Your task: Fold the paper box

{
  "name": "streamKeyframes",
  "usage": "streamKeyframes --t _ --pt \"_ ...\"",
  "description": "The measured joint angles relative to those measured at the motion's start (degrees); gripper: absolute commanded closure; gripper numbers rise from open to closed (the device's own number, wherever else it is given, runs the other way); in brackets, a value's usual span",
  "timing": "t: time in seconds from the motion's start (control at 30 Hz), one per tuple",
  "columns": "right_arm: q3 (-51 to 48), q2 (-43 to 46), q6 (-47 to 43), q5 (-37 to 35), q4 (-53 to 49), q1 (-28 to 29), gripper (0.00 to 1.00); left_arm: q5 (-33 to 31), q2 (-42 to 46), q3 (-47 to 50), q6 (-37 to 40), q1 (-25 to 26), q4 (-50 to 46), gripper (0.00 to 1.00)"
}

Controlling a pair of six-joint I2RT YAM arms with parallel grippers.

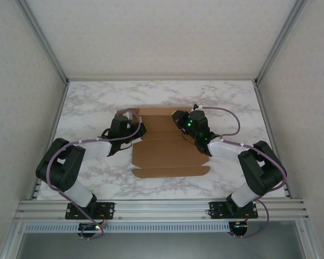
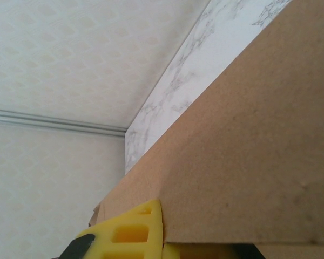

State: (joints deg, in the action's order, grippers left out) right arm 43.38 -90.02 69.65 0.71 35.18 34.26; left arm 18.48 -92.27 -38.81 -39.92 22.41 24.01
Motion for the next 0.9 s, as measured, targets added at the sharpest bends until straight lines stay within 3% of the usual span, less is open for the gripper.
streamKeyframes --t 0.3,0.9 --pt "-0.33 0.0 0.0 0.7 0.66 0.0 0.94 8.61 -4.11 0.26 -3.78 0.52 7.91 0.6" --pt "-0.09 0.0 -0.02 1.05 0.17 0.13 0.93 8.94 -12.22 -1.64 -4.68 2.08 10.93 0.61"
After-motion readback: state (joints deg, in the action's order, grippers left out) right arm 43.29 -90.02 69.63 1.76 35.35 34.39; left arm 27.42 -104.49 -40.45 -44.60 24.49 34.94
